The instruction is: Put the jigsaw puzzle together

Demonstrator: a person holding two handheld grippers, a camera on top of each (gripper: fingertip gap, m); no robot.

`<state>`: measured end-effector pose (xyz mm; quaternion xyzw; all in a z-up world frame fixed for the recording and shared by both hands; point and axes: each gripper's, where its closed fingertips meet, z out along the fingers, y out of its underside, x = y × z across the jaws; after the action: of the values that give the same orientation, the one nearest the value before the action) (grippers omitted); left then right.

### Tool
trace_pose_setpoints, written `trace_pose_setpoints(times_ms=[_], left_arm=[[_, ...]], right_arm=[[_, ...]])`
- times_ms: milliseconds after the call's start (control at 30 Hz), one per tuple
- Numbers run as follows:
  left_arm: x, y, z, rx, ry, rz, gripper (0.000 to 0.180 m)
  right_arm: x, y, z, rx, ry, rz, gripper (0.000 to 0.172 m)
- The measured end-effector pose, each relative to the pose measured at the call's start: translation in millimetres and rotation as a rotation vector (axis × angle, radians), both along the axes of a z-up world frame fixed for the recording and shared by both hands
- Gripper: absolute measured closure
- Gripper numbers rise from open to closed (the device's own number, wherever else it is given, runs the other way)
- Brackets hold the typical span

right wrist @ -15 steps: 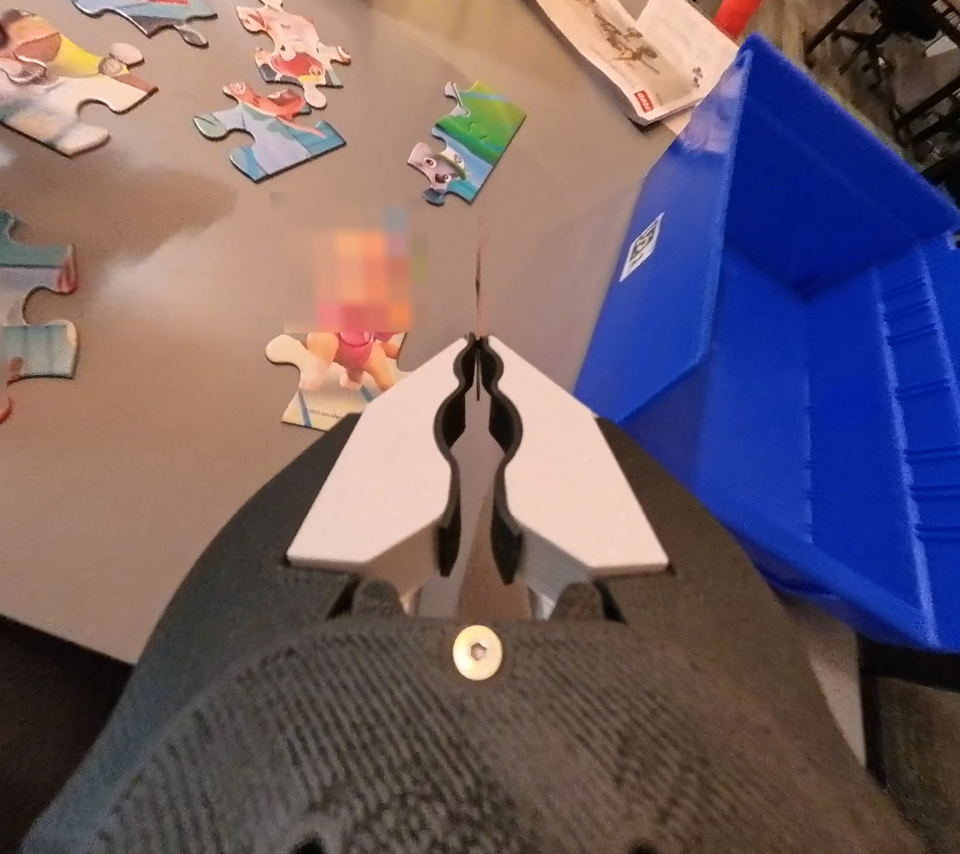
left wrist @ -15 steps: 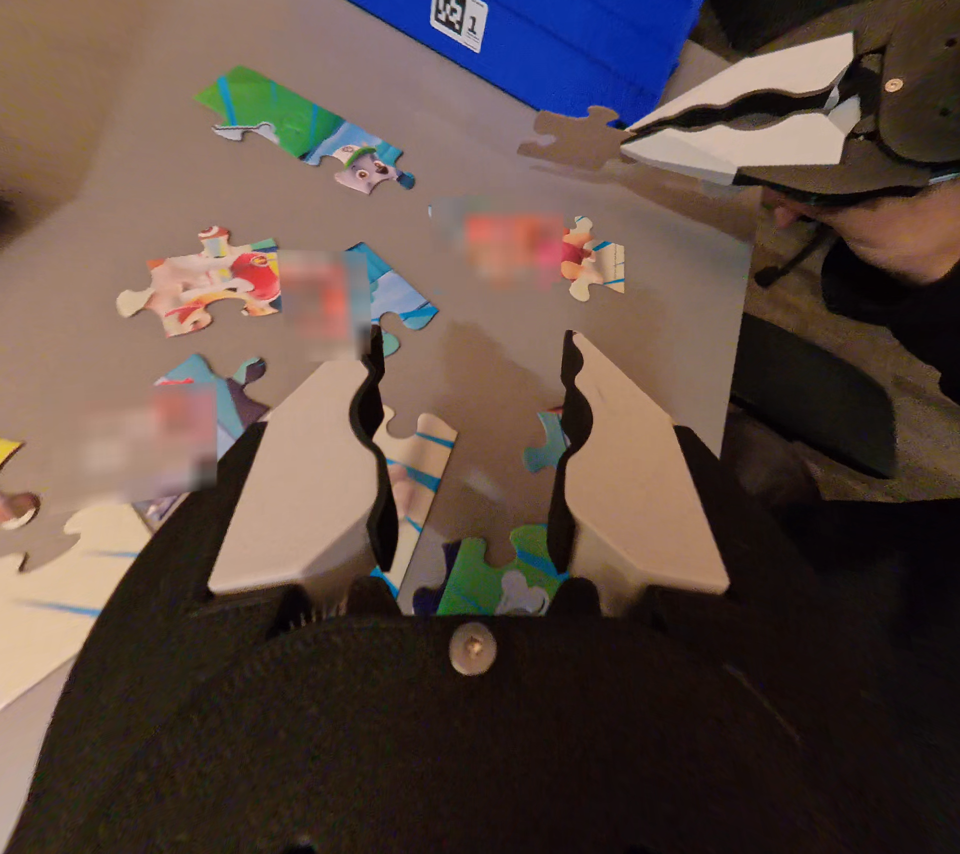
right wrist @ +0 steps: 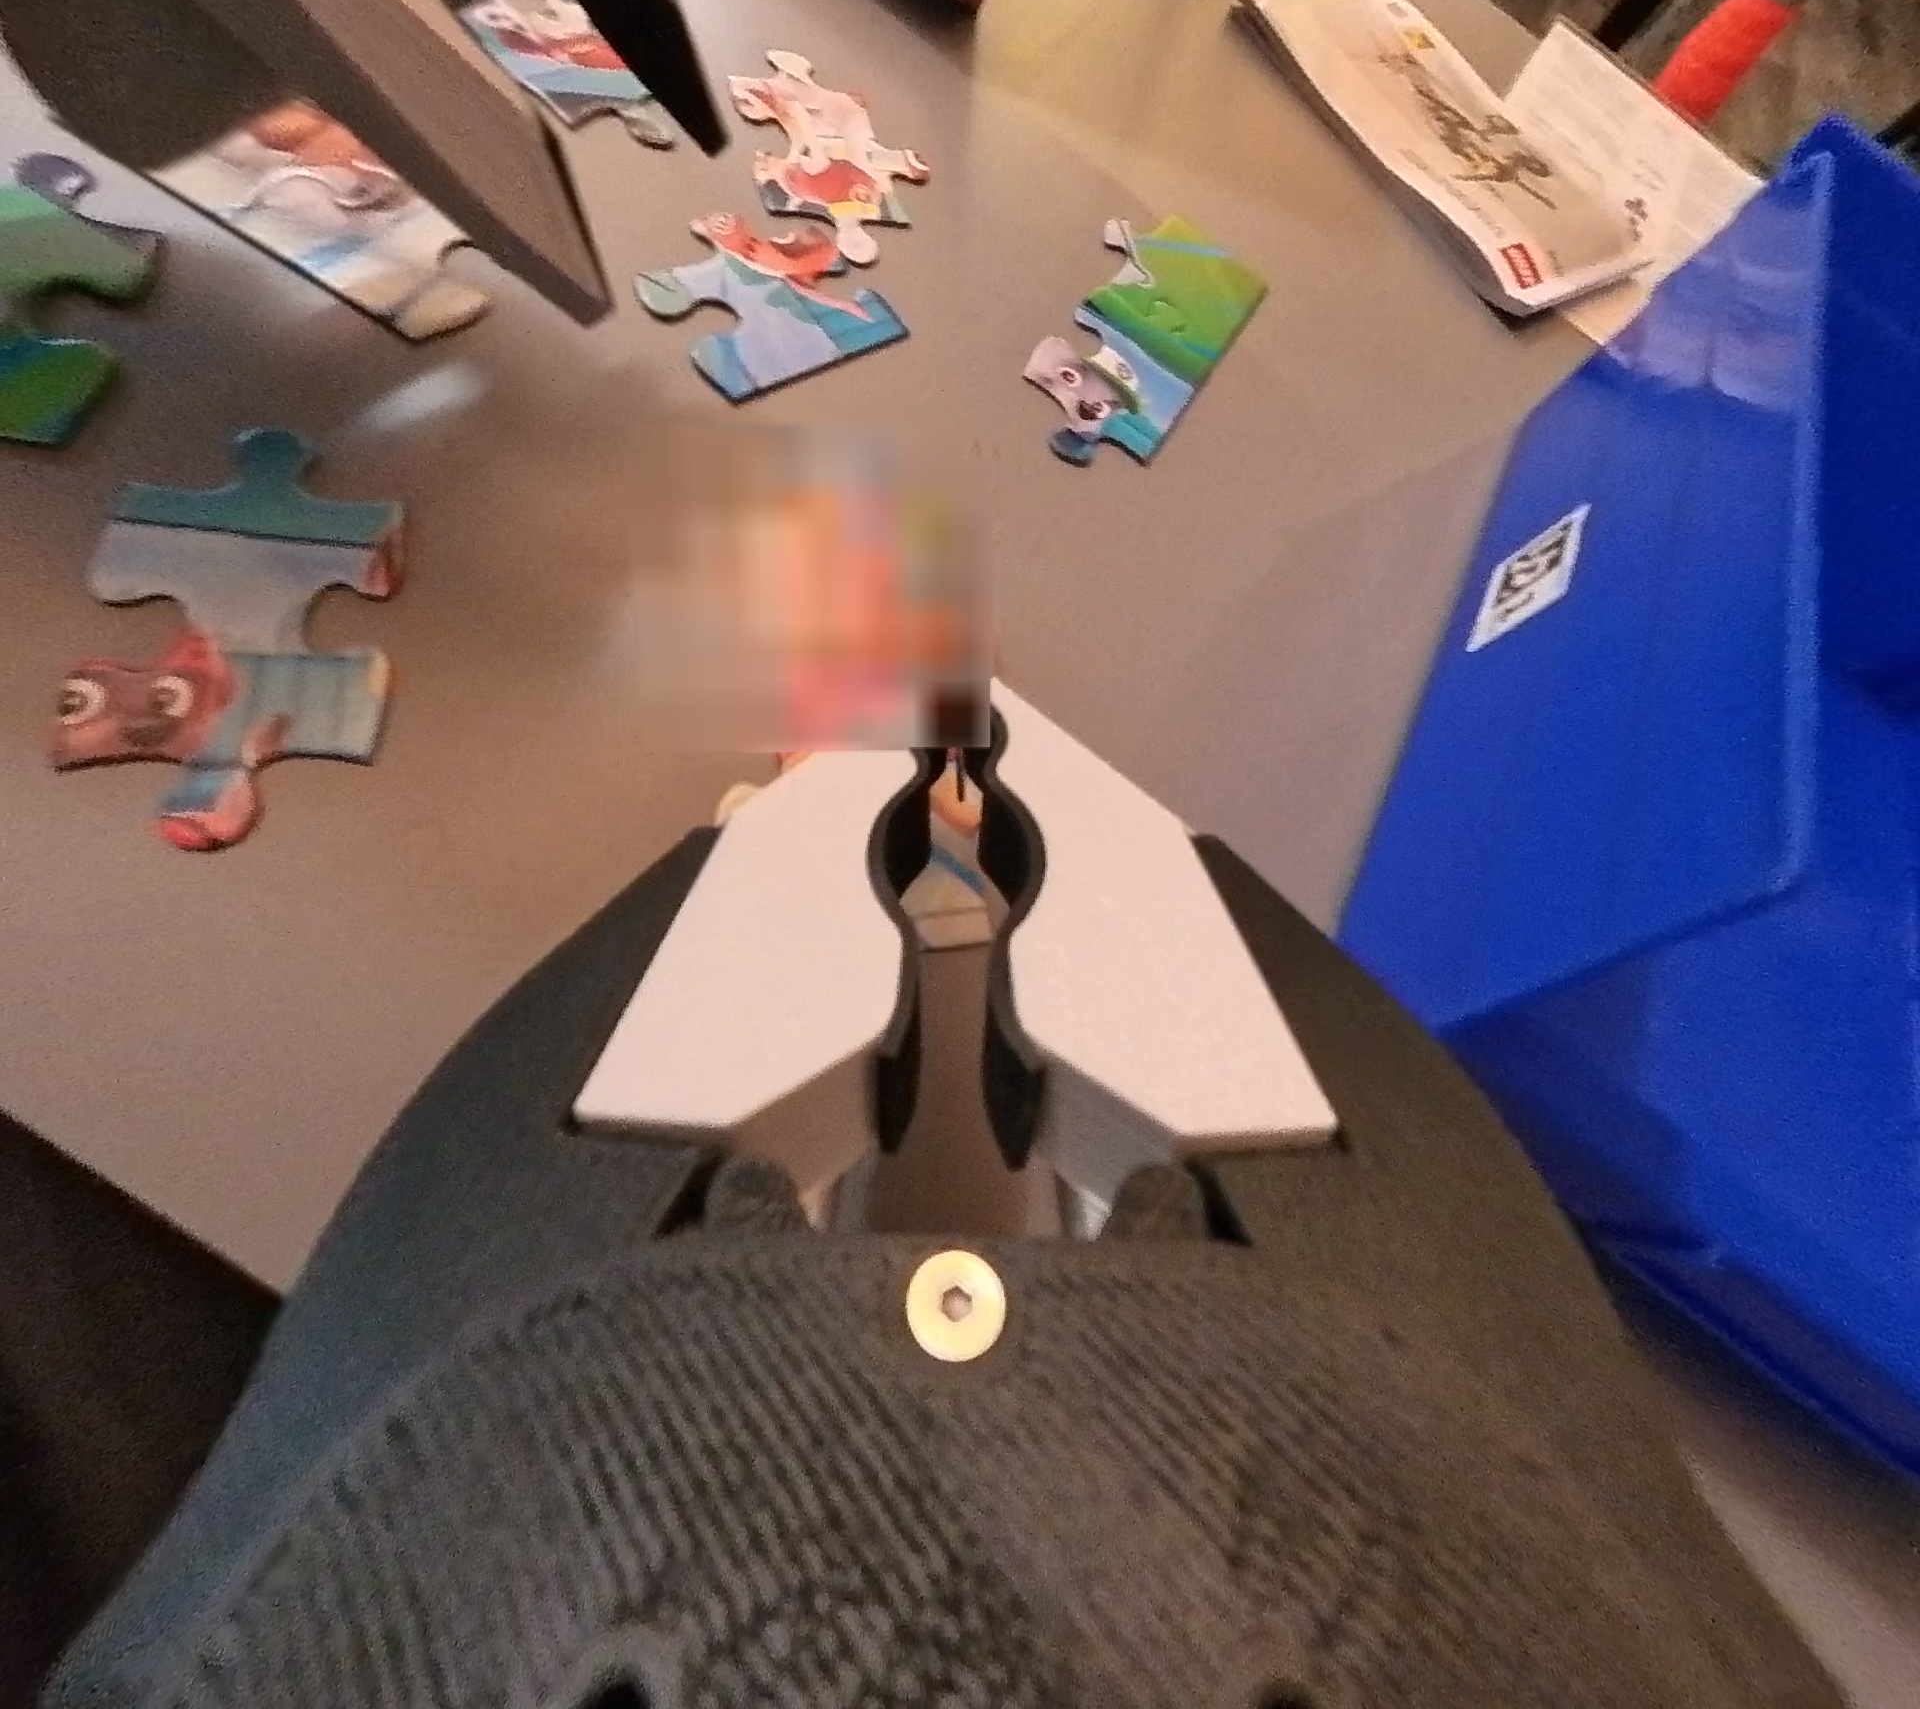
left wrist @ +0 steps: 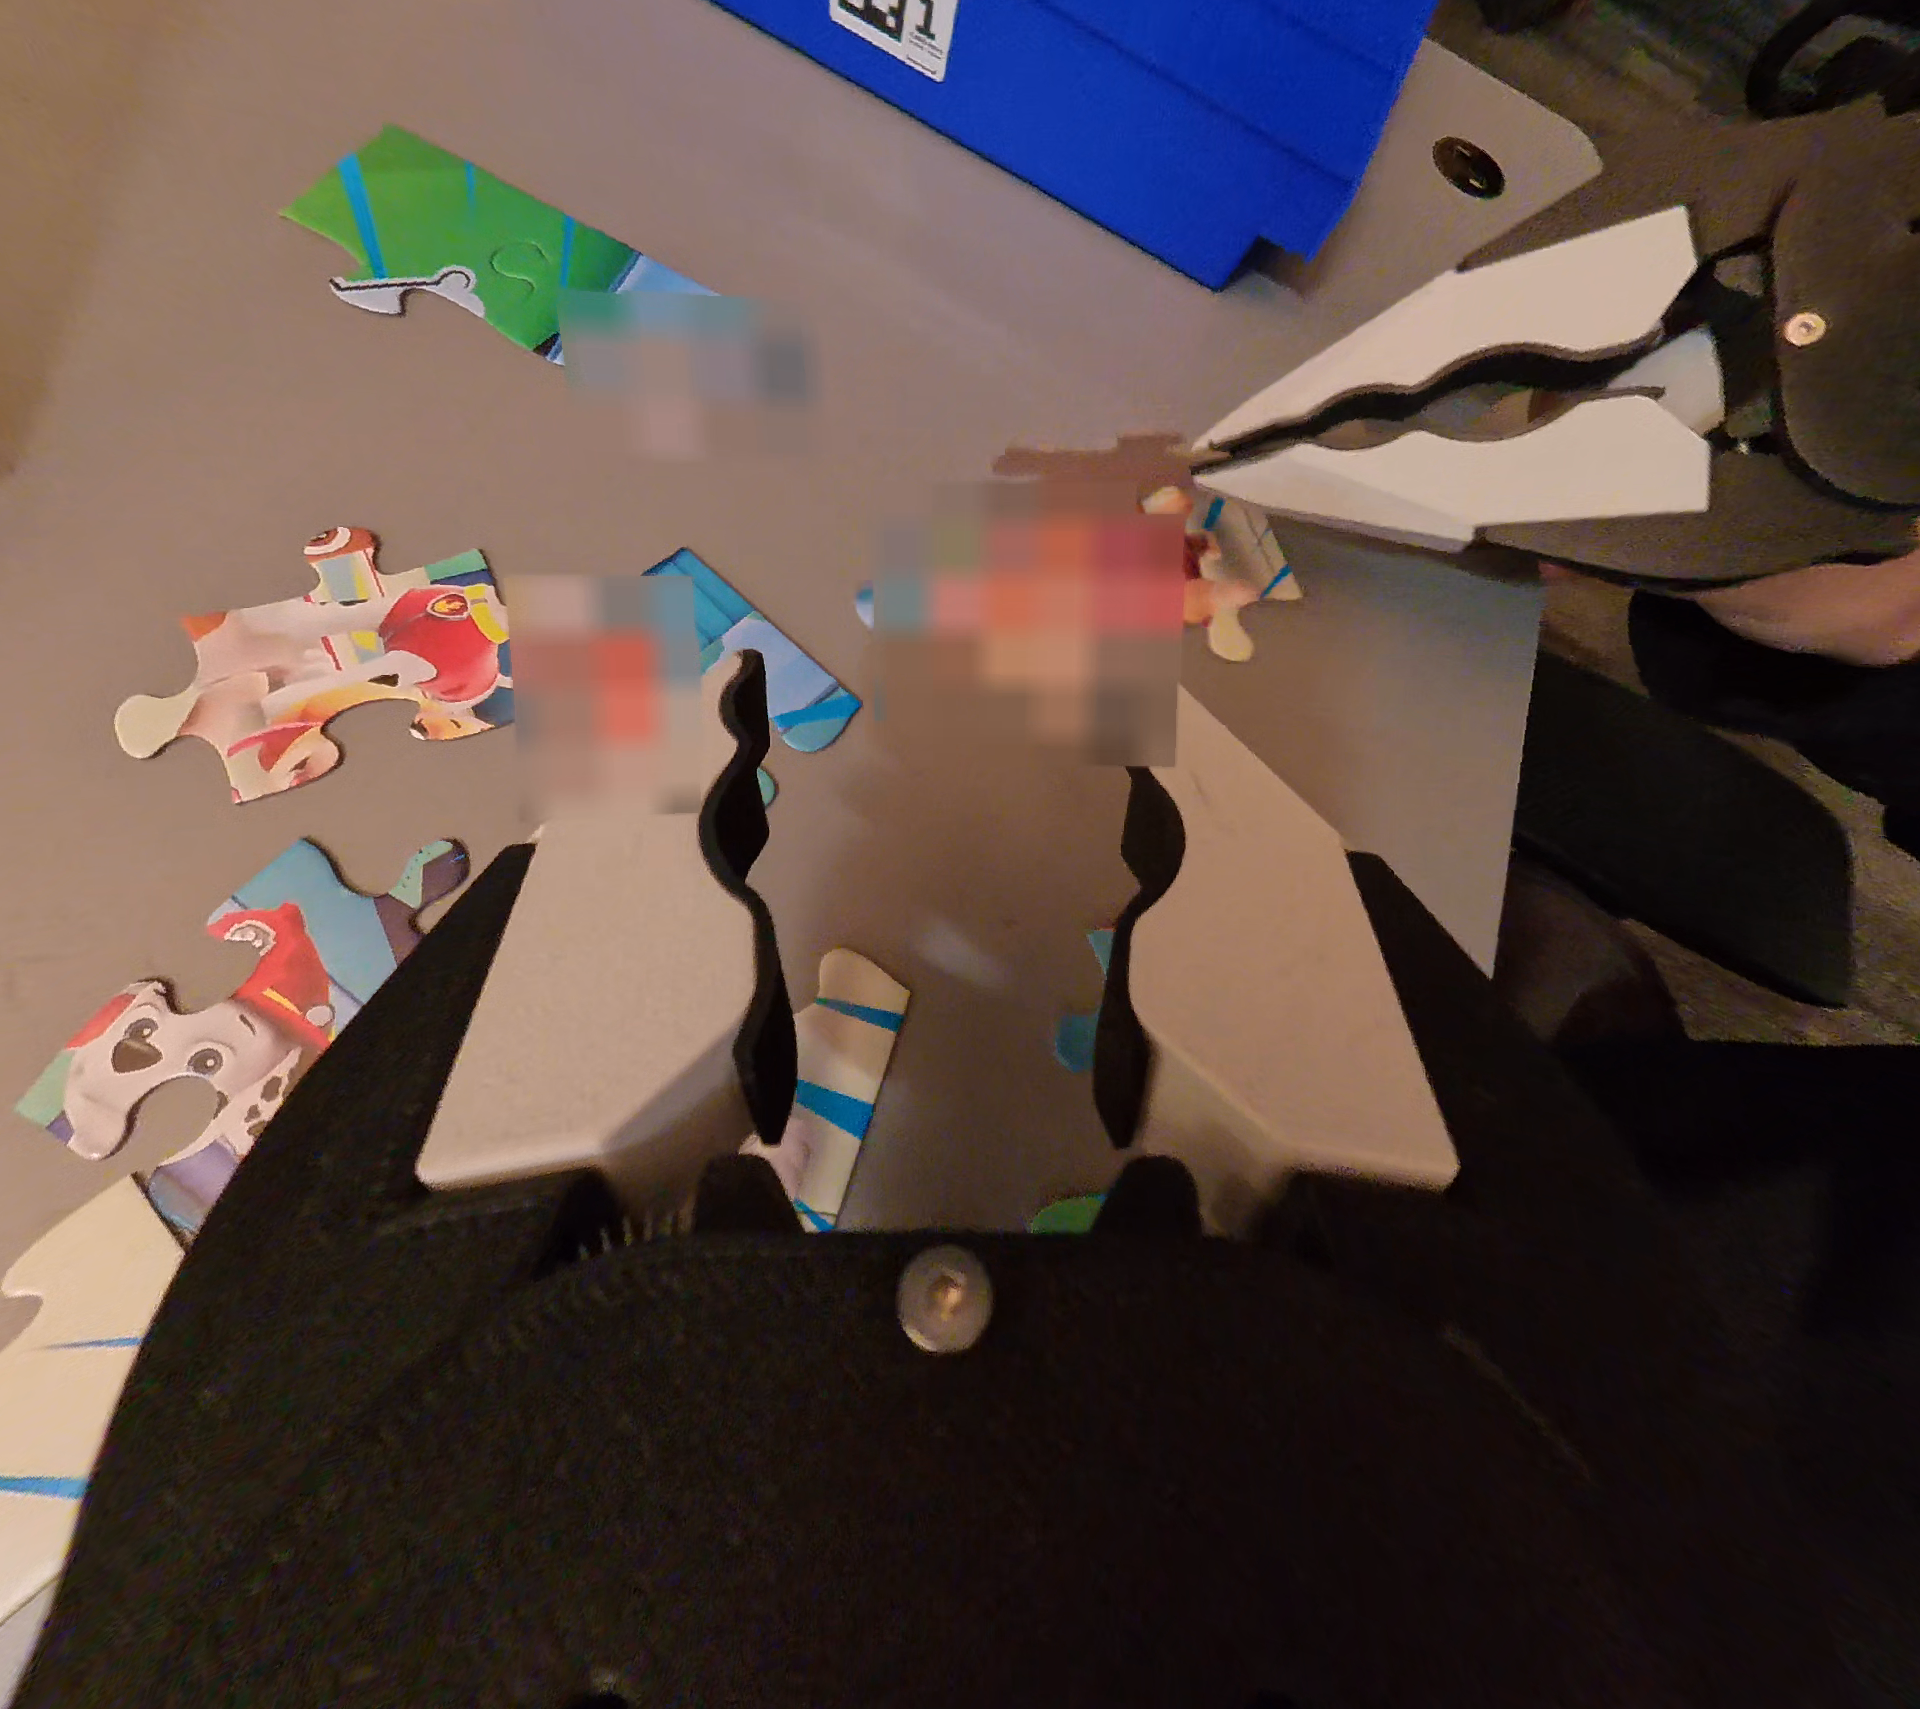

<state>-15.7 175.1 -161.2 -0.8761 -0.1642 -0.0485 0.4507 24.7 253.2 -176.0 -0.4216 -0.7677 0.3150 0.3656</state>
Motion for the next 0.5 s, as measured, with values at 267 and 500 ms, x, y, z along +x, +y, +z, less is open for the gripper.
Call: trace_pose_setpoints(times_ms=[267,500], left_arm=[[-6.0,-3.9,0.9,0.008,0.010,0.025,0.113],[-12.6,-10.8,6.1,0.064,-0.014,0.061,0.113]], right_arm=[[9.4,-31.8,6.4,-0.078,-0.016,0.057,0.172],[-17.5,16.3,22.3,0.468,0.133,-0.102,0.172]])
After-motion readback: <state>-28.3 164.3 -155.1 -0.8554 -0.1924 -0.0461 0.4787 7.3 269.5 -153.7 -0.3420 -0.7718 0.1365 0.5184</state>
